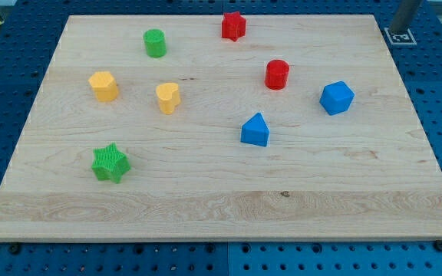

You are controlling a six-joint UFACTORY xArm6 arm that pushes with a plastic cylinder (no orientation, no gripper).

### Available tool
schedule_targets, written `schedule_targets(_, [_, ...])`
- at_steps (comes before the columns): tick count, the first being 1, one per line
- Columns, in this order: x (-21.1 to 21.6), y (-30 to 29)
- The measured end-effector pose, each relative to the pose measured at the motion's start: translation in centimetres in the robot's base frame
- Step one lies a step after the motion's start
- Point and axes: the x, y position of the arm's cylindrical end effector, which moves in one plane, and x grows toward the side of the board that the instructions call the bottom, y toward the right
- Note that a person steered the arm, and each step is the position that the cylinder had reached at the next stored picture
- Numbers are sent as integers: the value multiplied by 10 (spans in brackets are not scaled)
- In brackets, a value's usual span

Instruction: Place the arm to the top of the red circle

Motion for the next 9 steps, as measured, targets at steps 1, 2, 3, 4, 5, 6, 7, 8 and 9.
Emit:
schedule_targets(1, [2, -7])
schedule_targets(2, [2, -34])
schedule_targets(3, [4, -71])
schedule_targets(4, [7, -103])
schedule_targets(5, [7, -131])
schedule_targets(6, [8, -144])
schedule_targets(7, [22, -172])
schedule_targets(8, [33, -192])
schedule_targets(9, [33, -214])
